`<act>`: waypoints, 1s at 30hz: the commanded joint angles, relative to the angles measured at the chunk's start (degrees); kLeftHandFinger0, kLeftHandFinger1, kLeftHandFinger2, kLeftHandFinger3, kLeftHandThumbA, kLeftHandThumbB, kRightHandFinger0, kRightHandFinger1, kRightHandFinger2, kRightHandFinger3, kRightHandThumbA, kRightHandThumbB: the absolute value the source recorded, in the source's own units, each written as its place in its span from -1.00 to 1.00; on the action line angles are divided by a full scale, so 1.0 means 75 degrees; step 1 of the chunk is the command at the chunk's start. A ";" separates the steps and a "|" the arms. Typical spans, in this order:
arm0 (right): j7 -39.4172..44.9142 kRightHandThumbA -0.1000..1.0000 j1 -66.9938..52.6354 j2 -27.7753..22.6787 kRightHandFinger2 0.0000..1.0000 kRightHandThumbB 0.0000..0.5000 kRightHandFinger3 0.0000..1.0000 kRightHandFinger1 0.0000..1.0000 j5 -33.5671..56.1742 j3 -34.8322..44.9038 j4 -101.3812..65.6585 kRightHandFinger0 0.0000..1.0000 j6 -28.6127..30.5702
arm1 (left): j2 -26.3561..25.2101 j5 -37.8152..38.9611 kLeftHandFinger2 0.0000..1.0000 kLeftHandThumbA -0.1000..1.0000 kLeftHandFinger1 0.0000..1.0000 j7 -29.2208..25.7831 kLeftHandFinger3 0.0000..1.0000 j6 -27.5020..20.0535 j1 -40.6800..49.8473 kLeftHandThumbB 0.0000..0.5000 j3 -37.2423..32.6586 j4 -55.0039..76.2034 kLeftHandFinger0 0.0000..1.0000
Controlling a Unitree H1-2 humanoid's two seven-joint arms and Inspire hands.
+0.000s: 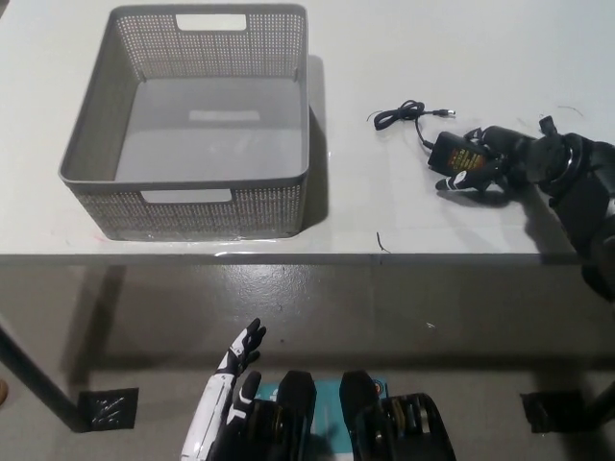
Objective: Use the right hand to pick up a black power cord and place it into a container on the left hand side
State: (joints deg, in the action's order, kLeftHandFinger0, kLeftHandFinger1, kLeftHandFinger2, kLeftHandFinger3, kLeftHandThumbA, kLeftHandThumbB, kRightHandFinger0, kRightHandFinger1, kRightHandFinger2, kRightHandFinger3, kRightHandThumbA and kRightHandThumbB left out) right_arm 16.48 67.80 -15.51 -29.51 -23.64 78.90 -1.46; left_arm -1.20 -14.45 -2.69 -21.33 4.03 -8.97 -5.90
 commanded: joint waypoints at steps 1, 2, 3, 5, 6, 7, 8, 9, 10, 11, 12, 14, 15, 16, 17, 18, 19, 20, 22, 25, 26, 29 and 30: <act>-0.0329 0.76 0.0644 0.0187 1.00 1.00 1.00 1.00 -0.0021 -0.0107 0.0074 1.00 0.0024 | -0.0031 -0.0037 1.00 1.00 1.00 0.0077 1.00 -0.0129 -0.0166 -0.84 -0.0064 0.0177 1.00; -0.0376 0.68 0.0664 0.0253 1.00 1.00 1.00 1.00 -0.0026 -0.0111 0.0112 1.00 -0.0140 | -0.0013 -0.0048 1.00 1.00 1.00 0.0072 1.00 -0.0091 -0.0163 -0.86 -0.0066 0.0217 1.00; -0.0456 0.55 0.0686 0.0328 1.00 1.00 1.00 1.00 -0.0068 -0.0148 0.0152 1.00 -0.0324 | -0.0002 -0.0050 1.00 1.00 1.00 0.0067 1.00 -0.0078 -0.0173 -0.92 -0.0065 0.0248 1.00; -0.0840 0.21 0.0662 0.0455 1.00 0.93 1.00 1.00 0.0041 -0.0017 0.0213 1.00 -0.0593 | -0.0015 -0.0055 1.00 1.00 1.00 0.0086 1.00 -0.0040 -0.0186 -0.95 -0.0067 0.0299 1.00; -0.1110 -0.02 0.0616 0.0487 1.00 0.72 1.00 1.00 0.0067 0.0015 0.0224 1.00 -0.0583 | -0.0019 -0.0059 1.00 1.00 1.00 0.0092 1.00 -0.0021 -0.0188 -0.94 -0.0071 0.0317 1.00; -0.1490 -0.30 0.0543 0.0501 1.00 0.38 1.00 1.00 0.0010 -0.0020 0.0211 1.00 -0.0469 | -0.0024 -0.0064 1.00 1.00 1.00 0.0101 1.00 0.0004 -0.0194 -0.94 -0.0075 0.0339 1.00; -0.1673 -0.40 0.0512 0.0504 1.00 0.41 1.00 1.00 -0.0021 -0.0037 0.0202 0.94 -0.0422 | -0.0029 -0.0067 1.00 1.00 1.00 0.0108 1.00 0.0017 -0.0204 -0.94 -0.0076 0.0351 1.00; -0.2305 -0.88 0.0398 0.0501 0.33 0.14 0.40 0.17 -0.0122 -0.0093 0.0162 0.04 -0.0238 | -0.0041 -0.0080 1.00 1.00 1.00 0.0117 1.00 0.0019 -0.0235 -0.93 -0.0083 0.0354 1.00; -0.3078 -0.98 0.0237 0.0484 -0.42 -0.13 -0.35 -0.50 -0.0096 -0.0019 0.0131 -0.60 0.0092 | -0.0047 -0.0057 1.00 1.00 1.00 0.0121 1.00 -0.0037 -0.0271 -0.93 -0.0086 0.0306 1.00; -0.3332 -1.00 0.0194 0.0472 -0.41 -0.04 -0.37 -0.67 -0.0067 0.0020 0.0128 -0.92 0.0208 | -0.0049 -0.0044 1.00 1.00 1.00 0.0124 1.00 -0.0056 -0.0301 -0.92 -0.0086 0.0282 1.00; -0.3525 -1.00 0.0159 0.0467 -0.13 -0.22 -0.18 -0.68 0.0035 0.0127 0.0159 -1.00 0.0250 | -0.0057 -0.0052 1.00 1.00 1.00 0.0135 1.00 -0.0024 -0.0338 -0.90 -0.0083 0.0302 1.00; -0.3770 -1.00 0.0107 0.0454 0.52 -0.27 0.38 -0.21 0.0196 0.0290 0.0185 -0.94 0.0342 | -0.0058 -0.0029 1.00 1.00 1.00 0.0137 1.00 -0.0050 -0.0359 -0.91 -0.0078 0.0287 1.00; -0.3869 -1.00 0.0096 0.0433 0.70 -0.29 0.58 -0.05 0.0260 0.0363 0.0182 -0.91 0.0408 | -0.0057 -0.0015 1.00 1.00 1.00 0.0134 1.00 -0.0075 -0.0364 -0.90 -0.0078 0.0267 1.00; -0.3900 -1.00 0.0101 0.0422 0.76 -0.31 0.66 0.00 0.0275 0.0387 0.0184 -0.89 0.0416 | -0.0057 -0.0014 1.00 1.00 1.00 0.0134 1.00 -0.0071 -0.0362 -0.90 -0.0078 0.0265 1.00; -0.3926 -1.00 0.0157 0.0395 0.78 -0.29 0.76 0.05 0.0290 0.0420 0.0193 -0.84 0.0410 | -0.0082 -0.0024 1.00 1.00 1.00 0.0141 1.00 -0.0063 -0.0420 -0.90 -0.0065 0.0264 1.00; -0.3960 -1.00 0.0210 0.0369 0.82 -0.33 0.87 0.09 0.0298 0.0452 0.0179 -0.84 0.0392 | -0.0100 -0.0057 1.00 1.00 1.00 0.0141 1.00 -0.0046 -0.0454 -0.88 -0.0062 0.0265 1.00; -0.4008 -1.00 0.0227 0.0350 0.86 -0.31 0.90 0.16 0.0306 0.0480 0.0169 -0.78 0.0421 | -0.0106 -0.0057 1.00 1.00 1.00 0.0143 1.00 -0.0053 -0.0462 -0.88 -0.0062 0.0253 1.00; -0.4054 -1.00 0.0236 0.0337 0.79 -0.29 0.77 0.15 0.0313 0.0504 0.0167 -0.74 0.0459 | -0.0110 -0.0040 1.00 1.00 1.00 0.0149 1.00 -0.0060 -0.0467 -0.88 -0.0061 0.0240 1.00; -0.4108 -1.00 0.0249 0.0330 0.69 -0.28 0.60 0.10 0.0308 0.0526 0.0169 -0.78 0.0491 | -0.0115 -0.0028 1.00 1.00 1.00 0.0153 1.00 -0.0056 -0.0469 -0.90 -0.0061 0.0238 1.00; -0.4244 -1.00 0.0224 0.0299 0.48 -0.19 0.29 -0.09 0.0361 0.0631 0.0157 -0.93 0.0721 | -0.0098 0.0036 1.00 1.00 1.00 0.0168 1.00 0.0003 -0.0454 -0.91 -0.0052 0.0270 1.00; -0.4287 -1.00 0.0221 0.0295 0.47 -0.18 0.29 -0.13 0.0355 0.0635 0.0159 -0.98 0.0756 | -0.0100 0.0019 1.00 1.00 1.00 0.0155 1.00 -0.0014 -0.0458 -0.95 -0.0052 0.0257 1.00; -0.4633 -1.00 0.0246 0.0275 0.47 -0.16 0.39 -0.28 0.0257 0.0560 0.0136 -1.00 0.0996 | -0.0105 0.0002 1.00 1.00 1.00 0.0144 1.00 -0.0030 -0.0461 -0.92 -0.0050 0.0251 1.00; -0.4680 -1.00 0.0290 0.0274 0.50 -0.16 0.44 -0.28 0.0247 0.0544 0.0120 -1.00 0.1020 | -0.0106 0.0008 1.00 1.00 1.00 0.0147 1.00 -0.0008 -0.0451 -0.92 -0.0046 0.0272 1.00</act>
State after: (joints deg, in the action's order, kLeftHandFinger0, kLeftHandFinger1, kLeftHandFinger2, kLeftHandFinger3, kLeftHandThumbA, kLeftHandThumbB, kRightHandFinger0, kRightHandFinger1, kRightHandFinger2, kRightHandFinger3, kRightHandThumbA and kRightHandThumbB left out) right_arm -10.19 66.06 -12.11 -28.21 -19.94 80.73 1.15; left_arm -1.85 -14.46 -2.21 -20.98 1.31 -8.99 -5.54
